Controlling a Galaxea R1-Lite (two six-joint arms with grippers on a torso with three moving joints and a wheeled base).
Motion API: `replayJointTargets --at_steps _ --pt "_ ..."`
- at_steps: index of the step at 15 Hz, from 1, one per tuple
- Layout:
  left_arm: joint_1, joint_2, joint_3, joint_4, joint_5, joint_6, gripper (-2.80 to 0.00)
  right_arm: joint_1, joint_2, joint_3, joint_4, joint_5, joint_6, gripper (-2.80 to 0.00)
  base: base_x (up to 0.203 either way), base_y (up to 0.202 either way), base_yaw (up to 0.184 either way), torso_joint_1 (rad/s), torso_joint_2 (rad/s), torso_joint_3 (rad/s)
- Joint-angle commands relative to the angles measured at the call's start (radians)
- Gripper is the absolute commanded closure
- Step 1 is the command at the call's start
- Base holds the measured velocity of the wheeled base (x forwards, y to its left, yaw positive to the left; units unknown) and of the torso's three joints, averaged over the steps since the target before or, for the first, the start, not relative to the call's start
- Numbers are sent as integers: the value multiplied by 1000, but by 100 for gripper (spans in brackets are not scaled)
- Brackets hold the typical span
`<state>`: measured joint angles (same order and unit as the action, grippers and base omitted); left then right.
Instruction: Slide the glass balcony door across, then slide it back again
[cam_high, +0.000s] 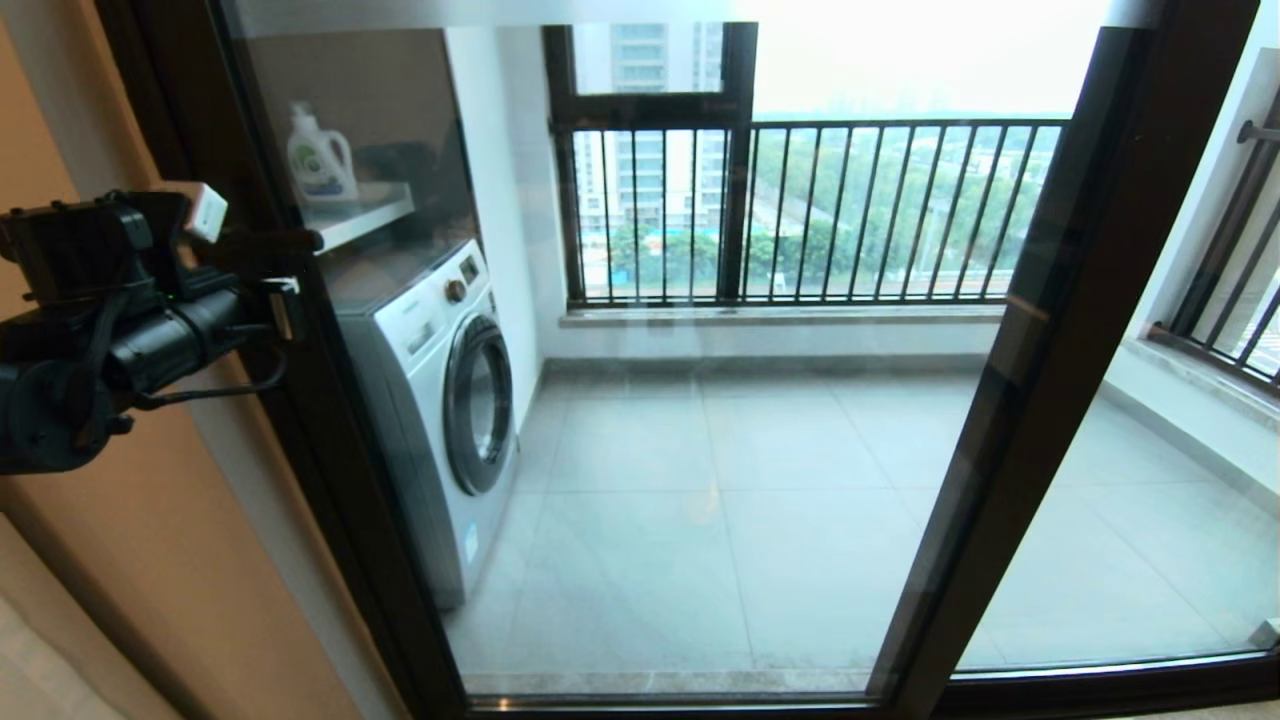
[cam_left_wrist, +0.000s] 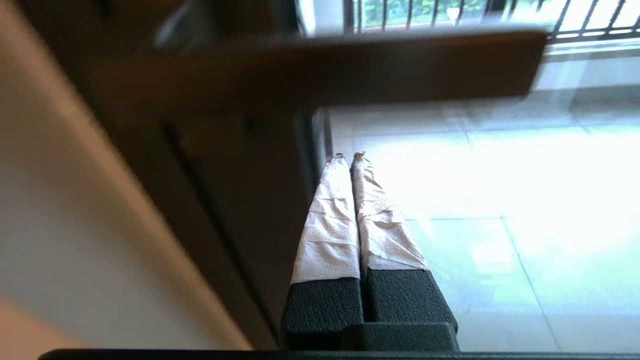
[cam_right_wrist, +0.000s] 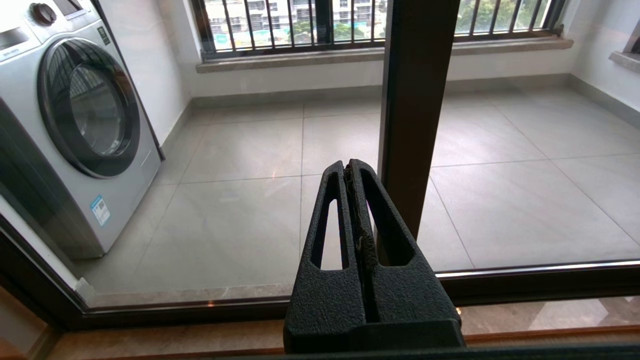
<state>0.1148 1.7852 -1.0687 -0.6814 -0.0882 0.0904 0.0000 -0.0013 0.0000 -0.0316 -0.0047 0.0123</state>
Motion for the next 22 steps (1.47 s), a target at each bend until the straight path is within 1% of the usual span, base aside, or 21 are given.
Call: replayJointTargets --at_steps 1,3,5,7,8,9,10,11,13,14,15,16,18,19,20,21,22 --pt "27 -79 150 -41 -20 0 0 0 1 12 -1 0 0 0 0 0 0 0 0 0" --pt "76 -188 358 -151 -75 -9 0 0 1 12 -1 0 0 0 0 0 0 0 0 0" --pt "149 -341 538 -259 -159 -41 0 0 1 12 -1 0 0 0 0 0 0 0 0 0" --pt "188 -519 656 -307 -205 -101 0 0 1 12 -1 0 0 0 0 0 0 0 0 0" --pt "198 -615 688 -309 -213 -140 0 0 1 12 -1 0 0 0 0 0 0 0 0 0" --pt "208 -717 710 -289 -219 -190 0 0 1 12 -1 0 0 0 0 0 0 0 0 0" --pt "215 -836 715 -221 -227 -239 0 0 1 12 -1 0 0 0 0 0 0 0 0 0" --pt "219 -951 707 -109 -241 -284 0 0 1 12 -1 0 0 0 0 0 0 0 0 0" --pt "225 -1176 635 238 -311 -368 0 0 1 12 -1 0 0 0 0 0 0 0 0 0" --pt "227 -1257 589 390 -346 -400 0 0 1 12 -1 0 0 0 0 0 0 0 0 0" --pt "227 -1326 553 483 -382 -426 0 0 1 12 -1 0 0 0 0 0 0 0 0 0" --pt "212 -1383 530 561 -431 -445 0 0 1 12 -1 0 0 0 0 0 0 0 0 0" --pt "100 -1429 478 717 -484 -466 0 0 1 12 -1 0 0 0 0 0 0 0 0 0" --pt "16 -1455 444 800 -490 -470 0 0 1 12 -1 0 0 0 0 0 0 0 0 0" --pt "-76 -1483 416 874 -489 -471 0 0 1 12 -1 0 0 0 0 0 0 0 0 0" --pt "-136 -1512 403 927 -465 -461 0 0 1 12 -1 0 0 0 0 0 0 0 0 0" --pt "-153 -1548 405 962 -428 -431 0 0 1 12 -1 0 0 0 0 0 0 0 0 0"
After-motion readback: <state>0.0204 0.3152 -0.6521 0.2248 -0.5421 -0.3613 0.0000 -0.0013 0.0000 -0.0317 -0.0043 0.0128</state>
